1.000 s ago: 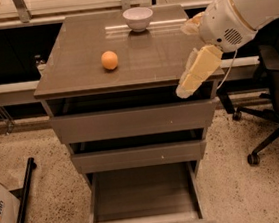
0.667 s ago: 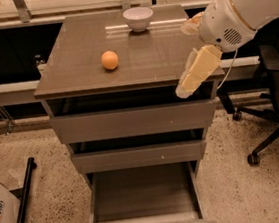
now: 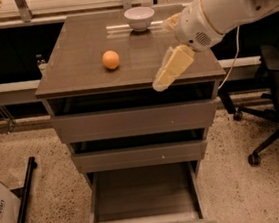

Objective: Place orange into bottom drawer

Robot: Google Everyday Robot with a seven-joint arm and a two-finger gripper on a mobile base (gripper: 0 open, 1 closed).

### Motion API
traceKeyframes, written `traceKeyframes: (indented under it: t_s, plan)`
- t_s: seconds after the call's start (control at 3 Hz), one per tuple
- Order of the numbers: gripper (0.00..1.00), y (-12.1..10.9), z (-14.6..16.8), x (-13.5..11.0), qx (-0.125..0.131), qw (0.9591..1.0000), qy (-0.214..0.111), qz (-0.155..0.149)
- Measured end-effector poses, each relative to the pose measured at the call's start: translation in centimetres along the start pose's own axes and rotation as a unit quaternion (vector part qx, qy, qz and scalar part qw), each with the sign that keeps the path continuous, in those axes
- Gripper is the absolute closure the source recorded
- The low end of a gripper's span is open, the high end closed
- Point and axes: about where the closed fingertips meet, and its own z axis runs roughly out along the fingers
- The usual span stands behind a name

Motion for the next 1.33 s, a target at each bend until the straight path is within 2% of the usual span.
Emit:
traceKeyframes:
  t_s: [0.33, 0.67, 1.0, 1.33]
  plan:
    - [0.0, -2.7, 4.0, -1.0, -0.004, 0.9988, -0.046, 0.016]
    - [0.0, -5.5, 8.3, -1.3, -0.011, 0.9953, -0.084, 0.046]
    - [0.0, -8.1, 12.3, -1.4, -0.016, 0.9914, -0.107, 0.073]
    - [0.0, -9.6, 15.8, -1.7, -0.029, 0.9881, -0.12, 0.091]
